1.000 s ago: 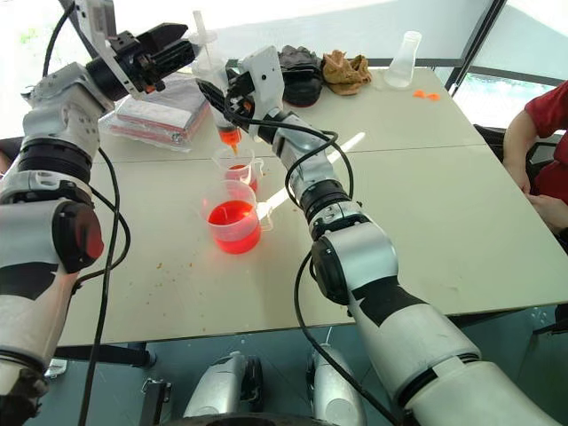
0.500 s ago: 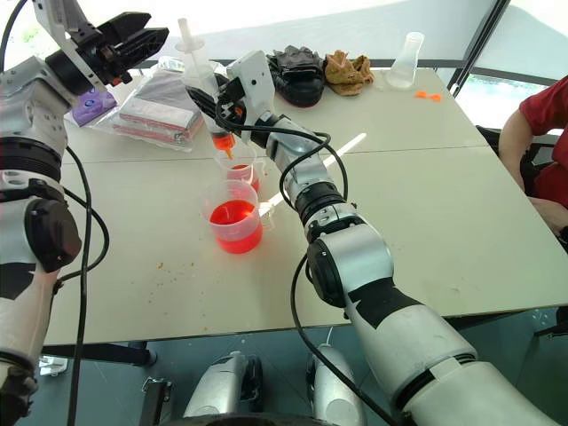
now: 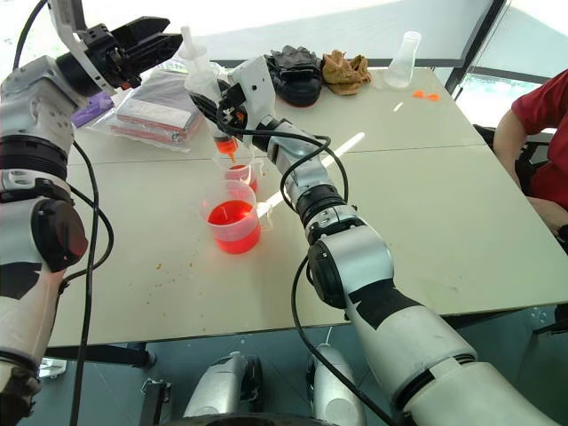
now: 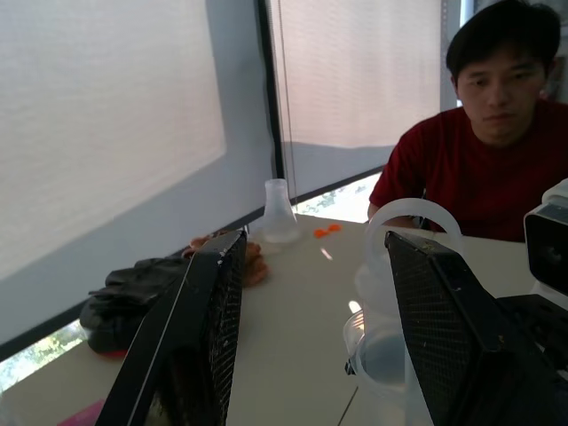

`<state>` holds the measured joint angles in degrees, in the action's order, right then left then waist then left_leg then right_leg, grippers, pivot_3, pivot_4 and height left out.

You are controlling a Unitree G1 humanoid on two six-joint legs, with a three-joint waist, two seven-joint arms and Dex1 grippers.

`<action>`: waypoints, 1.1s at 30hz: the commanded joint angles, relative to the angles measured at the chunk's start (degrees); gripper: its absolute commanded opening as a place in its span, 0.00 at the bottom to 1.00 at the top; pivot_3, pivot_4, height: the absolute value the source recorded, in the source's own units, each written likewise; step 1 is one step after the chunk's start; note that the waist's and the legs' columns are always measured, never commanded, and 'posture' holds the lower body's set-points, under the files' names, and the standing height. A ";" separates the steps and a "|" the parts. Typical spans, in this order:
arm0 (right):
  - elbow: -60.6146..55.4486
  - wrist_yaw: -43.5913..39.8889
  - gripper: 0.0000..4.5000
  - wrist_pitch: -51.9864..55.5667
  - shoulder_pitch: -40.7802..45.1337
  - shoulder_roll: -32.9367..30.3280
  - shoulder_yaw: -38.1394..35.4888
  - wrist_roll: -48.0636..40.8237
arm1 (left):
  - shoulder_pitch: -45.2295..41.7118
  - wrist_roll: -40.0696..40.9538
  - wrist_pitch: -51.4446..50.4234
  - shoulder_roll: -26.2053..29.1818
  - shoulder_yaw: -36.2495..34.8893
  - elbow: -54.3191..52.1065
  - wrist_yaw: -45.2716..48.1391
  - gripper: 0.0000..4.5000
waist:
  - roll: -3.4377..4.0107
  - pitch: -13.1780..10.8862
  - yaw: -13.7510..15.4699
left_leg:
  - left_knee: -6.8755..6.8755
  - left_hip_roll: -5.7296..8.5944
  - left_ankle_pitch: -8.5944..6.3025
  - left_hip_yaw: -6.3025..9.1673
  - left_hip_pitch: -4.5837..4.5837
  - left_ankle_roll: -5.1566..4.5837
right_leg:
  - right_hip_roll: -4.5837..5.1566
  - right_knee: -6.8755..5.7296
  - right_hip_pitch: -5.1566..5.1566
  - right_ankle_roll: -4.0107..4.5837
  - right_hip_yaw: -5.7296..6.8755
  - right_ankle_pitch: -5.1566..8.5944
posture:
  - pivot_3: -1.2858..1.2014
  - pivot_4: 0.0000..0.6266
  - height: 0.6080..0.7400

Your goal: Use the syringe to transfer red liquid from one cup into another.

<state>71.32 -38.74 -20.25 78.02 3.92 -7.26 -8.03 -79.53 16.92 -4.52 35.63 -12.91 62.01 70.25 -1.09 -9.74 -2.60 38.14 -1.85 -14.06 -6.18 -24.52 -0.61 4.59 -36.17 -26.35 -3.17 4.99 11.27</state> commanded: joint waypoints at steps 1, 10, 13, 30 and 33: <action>-0.81 0.22 0.34 -0.84 0.78 0.08 -0.32 0.17 | -0.95 0.95 -1.02 1.05 -0.49 -3.32 1.43 0.57 | 0.00 0.00 0.01 | 0.00 0.00 0.00 0.00 0.00 0.00 | 0.00 0.00 0.00 0.00 0.00 0.00 | 0.52 0.24 1.00; -0.81 1.37 0.34 -2.61 1.21 0.29 0.32 1.90 | 0.21 -3.79 1.79 -0.68 4.46 -2.91 3.06 0.57 | 0.00 0.00 0.04 | 0.01 0.01 0.00 0.00 0.00 0.01 | 0.00 0.00 0.01 0.00 -0.01 0.00 | 0.52 0.24 1.00; -0.92 1.58 0.34 -2.89 1.68 0.34 0.05 1.99 | -0.46 -4.67 2.06 -0.97 4.96 -1.81 3.67 0.57 | 0.00 0.00 0.01 | 0.01 0.01 0.01 0.00 0.00 0.01 | 0.00 0.00 0.00 0.00 -0.01 0.00 | 0.52 0.24 1.00; -1.46 1.94 0.34 -3.98 2.07 -0.03 -0.41 1.72 | 0.64 -7.02 3.00 -1.72 6.38 -0.31 5.38 0.57 | 0.00 -0.03 0.02 | 0.02 0.01 0.01 0.00 -0.01 0.01 | -0.02 0.00 0.00 0.00 -0.03 0.00 | 0.52 0.24 1.00; -1.55 1.85 0.34 -3.96 1.88 0.06 -0.40 1.69 | -0.26 -5.54 1.95 -1.66 4.67 0.00 4.76 0.57 | 0.00 -0.03 0.01 | 0.02 0.01 0.01 0.00 0.00 0.01 | -0.01 -0.01 0.00 0.00 -0.03 0.00 | 0.52 0.24 1.00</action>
<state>72.25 -36.70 -22.25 77.54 3.78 -7.17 -5.70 -78.75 10.82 -2.29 33.33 -7.51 62.21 75.47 -1.09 -9.76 -2.59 38.16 -1.85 -14.05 -6.18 -24.52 -0.60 4.57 -36.18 -26.35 -3.18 4.96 11.27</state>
